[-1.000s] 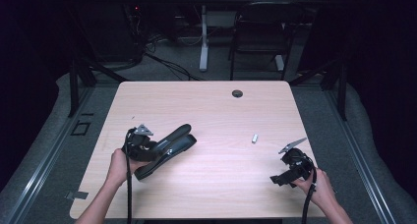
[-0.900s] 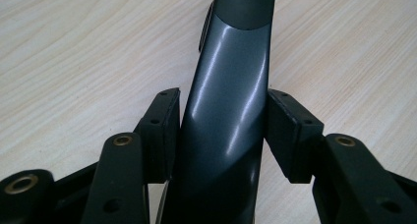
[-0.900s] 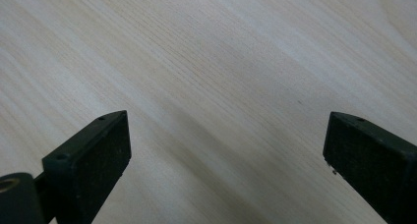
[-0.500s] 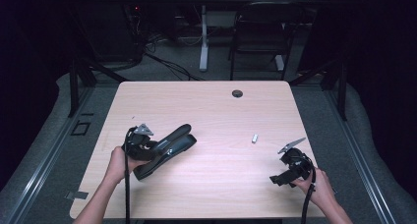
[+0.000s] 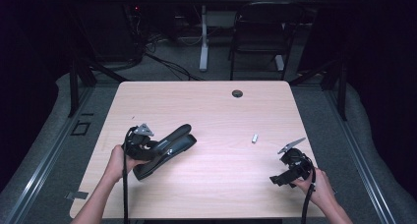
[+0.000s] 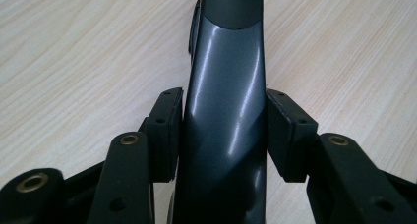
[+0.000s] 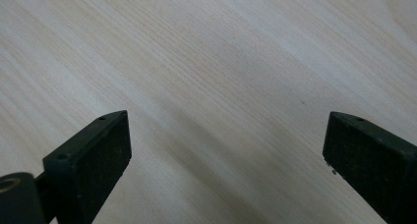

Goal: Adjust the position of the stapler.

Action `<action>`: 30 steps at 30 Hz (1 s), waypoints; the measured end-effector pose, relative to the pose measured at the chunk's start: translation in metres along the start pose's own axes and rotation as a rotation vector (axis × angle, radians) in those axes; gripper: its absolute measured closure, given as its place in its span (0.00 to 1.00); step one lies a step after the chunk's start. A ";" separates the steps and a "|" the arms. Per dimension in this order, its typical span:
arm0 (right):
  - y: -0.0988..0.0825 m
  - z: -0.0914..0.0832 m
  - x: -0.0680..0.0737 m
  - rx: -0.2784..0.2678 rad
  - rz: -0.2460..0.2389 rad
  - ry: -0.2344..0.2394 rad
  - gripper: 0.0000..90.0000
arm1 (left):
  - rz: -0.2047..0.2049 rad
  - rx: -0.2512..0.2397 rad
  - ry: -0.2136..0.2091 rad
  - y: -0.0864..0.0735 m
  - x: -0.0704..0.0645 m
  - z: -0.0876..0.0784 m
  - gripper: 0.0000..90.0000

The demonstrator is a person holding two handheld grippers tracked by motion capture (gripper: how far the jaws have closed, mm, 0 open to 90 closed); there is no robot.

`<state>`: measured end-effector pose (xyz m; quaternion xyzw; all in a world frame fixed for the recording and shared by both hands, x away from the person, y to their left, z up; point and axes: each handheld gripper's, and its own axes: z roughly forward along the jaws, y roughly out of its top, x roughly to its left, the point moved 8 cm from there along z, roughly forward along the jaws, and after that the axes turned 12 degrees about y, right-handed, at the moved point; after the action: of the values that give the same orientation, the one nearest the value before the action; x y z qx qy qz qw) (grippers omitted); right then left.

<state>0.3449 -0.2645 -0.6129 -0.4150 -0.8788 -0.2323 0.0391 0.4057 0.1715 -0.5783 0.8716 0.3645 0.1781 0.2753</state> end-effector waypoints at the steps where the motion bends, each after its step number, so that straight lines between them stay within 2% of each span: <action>1: 0.000 0.001 0.001 -0.014 0.006 0.003 0.04 | 0.004 0.000 0.000 0.000 0.000 0.000 0.59; 5: 0.000 0.000 0.000 0.000 0.001 0.002 0.04 | 0.021 -0.005 -0.008 0.001 -0.003 0.000 0.59; 12: 0.000 0.002 0.001 -0.013 0.009 0.006 0.04 | 0.046 -0.010 -0.029 0.003 -0.010 0.001 0.59; 14: 0.000 0.002 0.000 -0.007 0.008 0.003 0.04 | 0.062 -0.009 -0.038 0.004 -0.013 0.001 0.59; 20: -0.001 0.001 -0.001 0.020 -0.005 -0.002 0.04 | 0.075 -0.015 -0.045 0.005 -0.017 0.001 0.59; 21: -0.001 0.002 0.000 0.007 0.006 0.001 0.04 | 0.087 -0.014 -0.054 0.005 -0.019 0.001 0.59; 30: -0.001 0.002 0.000 0.011 0.009 0.000 0.04 | 0.121 -0.023 -0.071 0.007 -0.025 0.001 0.59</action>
<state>0.3445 -0.2648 -0.6151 -0.4187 -0.8782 -0.2273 0.0423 0.3929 0.1484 -0.5780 0.8946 0.2991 0.1674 0.2868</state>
